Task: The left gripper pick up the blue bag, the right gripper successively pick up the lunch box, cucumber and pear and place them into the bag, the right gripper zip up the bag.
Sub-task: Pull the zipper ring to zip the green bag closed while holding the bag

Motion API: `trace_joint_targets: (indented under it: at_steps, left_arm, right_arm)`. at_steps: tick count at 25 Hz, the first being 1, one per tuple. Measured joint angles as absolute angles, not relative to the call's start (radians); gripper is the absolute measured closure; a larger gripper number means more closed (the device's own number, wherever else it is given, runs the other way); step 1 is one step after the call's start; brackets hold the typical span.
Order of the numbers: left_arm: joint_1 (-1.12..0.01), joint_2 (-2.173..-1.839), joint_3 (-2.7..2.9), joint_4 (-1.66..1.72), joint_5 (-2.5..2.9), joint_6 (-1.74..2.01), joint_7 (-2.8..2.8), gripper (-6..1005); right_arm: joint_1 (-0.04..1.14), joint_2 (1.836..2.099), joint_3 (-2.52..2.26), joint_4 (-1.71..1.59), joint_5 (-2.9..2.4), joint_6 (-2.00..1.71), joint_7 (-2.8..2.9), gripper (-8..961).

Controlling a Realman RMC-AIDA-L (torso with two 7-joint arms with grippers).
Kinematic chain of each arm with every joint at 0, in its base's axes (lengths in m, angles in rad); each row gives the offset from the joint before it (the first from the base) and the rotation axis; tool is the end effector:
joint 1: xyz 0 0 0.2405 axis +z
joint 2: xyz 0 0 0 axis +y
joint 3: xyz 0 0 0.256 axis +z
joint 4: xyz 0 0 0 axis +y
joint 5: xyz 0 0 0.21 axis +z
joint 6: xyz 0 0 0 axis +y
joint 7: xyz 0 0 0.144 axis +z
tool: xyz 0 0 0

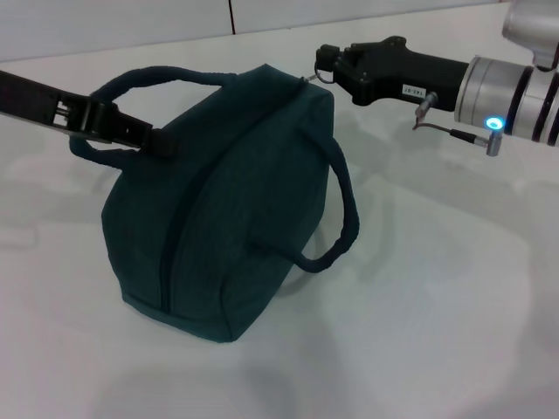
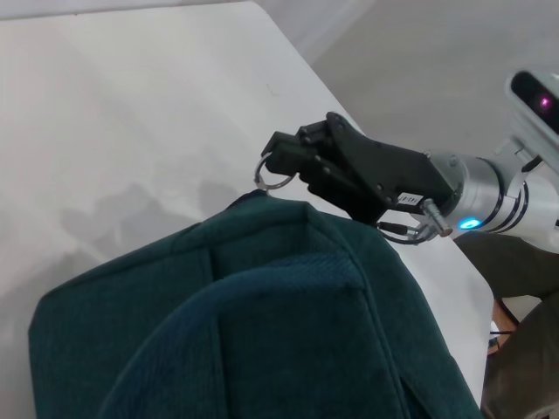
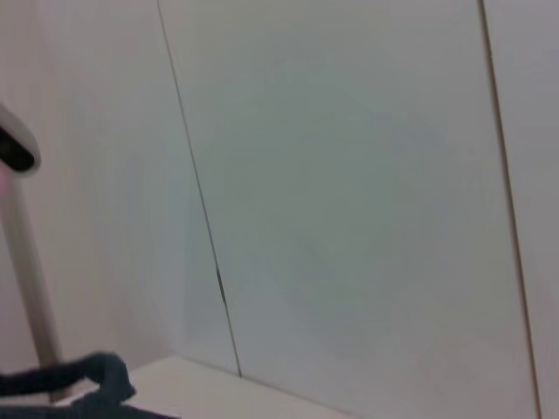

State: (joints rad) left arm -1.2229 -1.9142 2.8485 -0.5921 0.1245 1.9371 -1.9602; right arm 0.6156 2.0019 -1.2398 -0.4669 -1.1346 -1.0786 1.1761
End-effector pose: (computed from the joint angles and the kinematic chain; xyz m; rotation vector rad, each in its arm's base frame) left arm -0.1543 0.3974 0.0604 2.7300 1.2473 0.2411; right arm 0.2221 0.4033 -0.0079 -2.3575 0.5540 0.8720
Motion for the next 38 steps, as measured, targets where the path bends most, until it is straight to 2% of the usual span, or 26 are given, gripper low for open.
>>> trace_joint_targets:
  at_steps: [13,16,21,26,38]
  left_arm:
    - [-1.208,-1.918,2.848,-0.592,0.086,1.931,-1.941,892]
    - [-1.204,-1.924,2.848,-0.592,0.058,1.927,-1.945,888]
    - [-1.199,-1.932,2.847,-0.592,0.05,1.892,-1.945,880]
    - [-1.191,-1.933,2.847,-0.592,0.048,1.887,-1.956,872]
    - [-1.152,-1.932,2.848,-0.592,0.025,1.892,-1.951,852]
  right_arm:
    - [0.598,2.008,-1.249,-0.465,-1.166,-1.083,1.178,853]
    - [0.598,1.995,-1.251,-0.467,-1.174,-1.084,1.189,851]
    - [0.61,1.958,-1.254,-0.474,-1.251,-1.125,1.284,849]
    - [0.611,1.939,-1.253,-0.478,-1.279,-1.165,1.333,846]
    - [0.576,1.916,-1.213,-0.507,-1.291,-1.296,1.388,840]
